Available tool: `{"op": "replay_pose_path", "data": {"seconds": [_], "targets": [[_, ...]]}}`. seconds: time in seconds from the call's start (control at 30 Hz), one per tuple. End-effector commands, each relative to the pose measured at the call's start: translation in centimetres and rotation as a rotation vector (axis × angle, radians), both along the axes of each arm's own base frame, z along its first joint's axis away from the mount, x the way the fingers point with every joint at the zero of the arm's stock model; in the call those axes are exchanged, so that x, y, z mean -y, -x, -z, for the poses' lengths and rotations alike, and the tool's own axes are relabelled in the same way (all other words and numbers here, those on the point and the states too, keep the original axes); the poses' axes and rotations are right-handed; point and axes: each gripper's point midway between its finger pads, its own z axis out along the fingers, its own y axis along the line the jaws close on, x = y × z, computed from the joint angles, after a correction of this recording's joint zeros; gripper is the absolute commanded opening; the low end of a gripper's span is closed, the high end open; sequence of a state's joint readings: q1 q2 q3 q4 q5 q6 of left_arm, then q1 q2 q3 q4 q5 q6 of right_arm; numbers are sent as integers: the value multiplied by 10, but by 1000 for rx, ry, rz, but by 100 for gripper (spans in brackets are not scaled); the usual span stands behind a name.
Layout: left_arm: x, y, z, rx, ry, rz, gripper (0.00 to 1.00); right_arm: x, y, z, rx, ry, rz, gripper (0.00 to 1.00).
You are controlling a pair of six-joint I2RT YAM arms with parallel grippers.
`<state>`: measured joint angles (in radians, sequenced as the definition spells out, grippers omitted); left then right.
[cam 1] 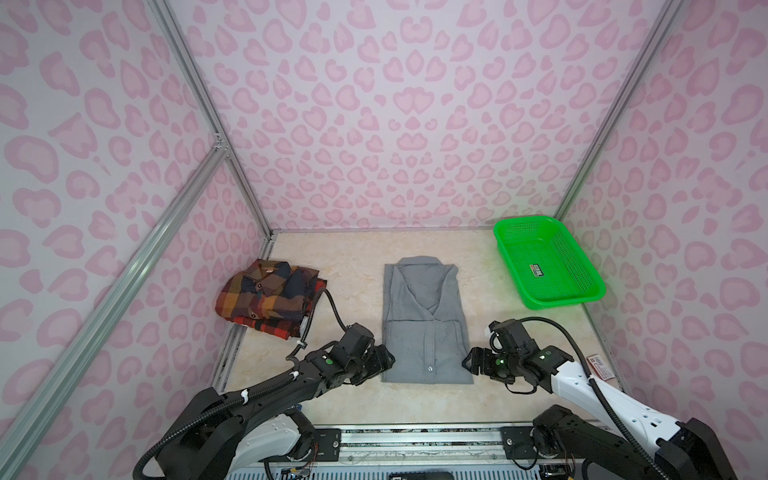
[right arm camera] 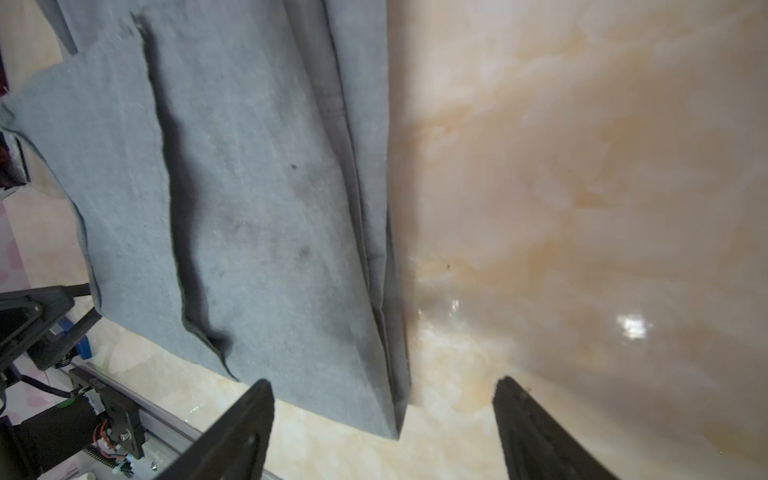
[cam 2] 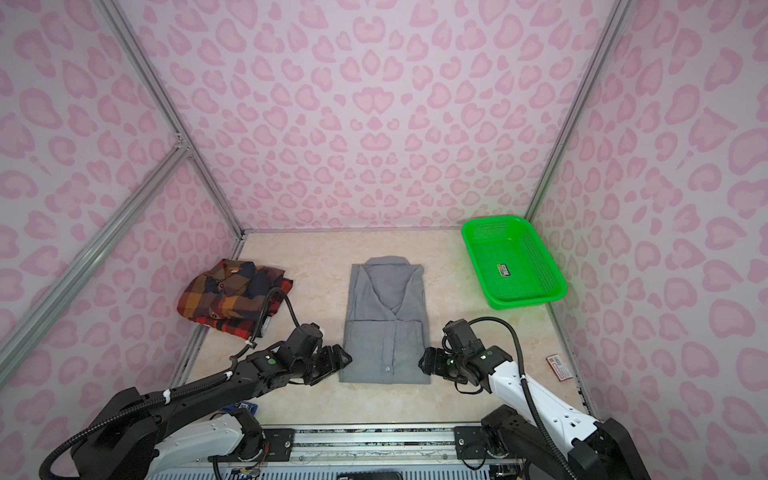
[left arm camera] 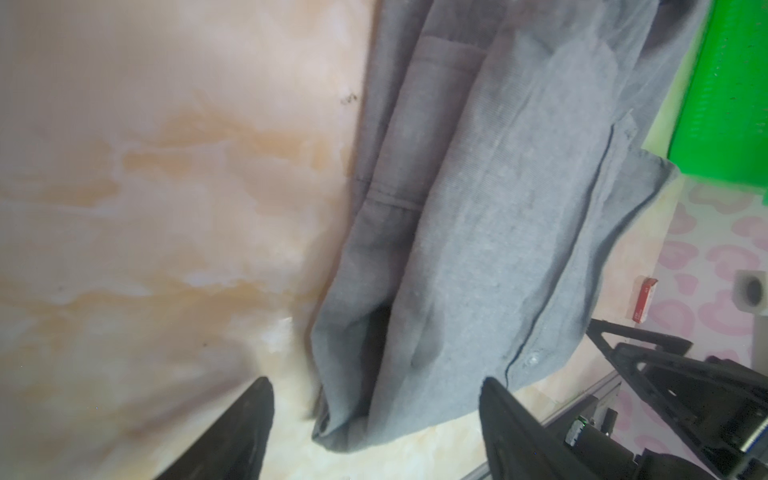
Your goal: Fold and stack the long sleeve shirts
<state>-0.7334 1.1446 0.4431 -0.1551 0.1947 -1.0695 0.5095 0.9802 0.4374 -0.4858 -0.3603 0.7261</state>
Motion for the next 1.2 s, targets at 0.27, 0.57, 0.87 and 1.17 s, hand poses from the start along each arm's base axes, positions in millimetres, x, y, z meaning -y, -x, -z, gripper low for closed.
{"op": "replay_pose_path", "data": {"seconds": [0.27,0.57,0.87,1.17], "targets": [[8,7,19,-51,16,34,79,-15,2,9,-49,-83,28,77],[3,2,12,-29,-12,13,78,1,-11,-3,51,64,-11,77],[-32,-15,-42,98,-129,-110,79,-41,7,13,-4,77,-133,67],[-56,-13,-72,110,-130,-180,79,-151,39,5,24,-75,-370,65]]}}
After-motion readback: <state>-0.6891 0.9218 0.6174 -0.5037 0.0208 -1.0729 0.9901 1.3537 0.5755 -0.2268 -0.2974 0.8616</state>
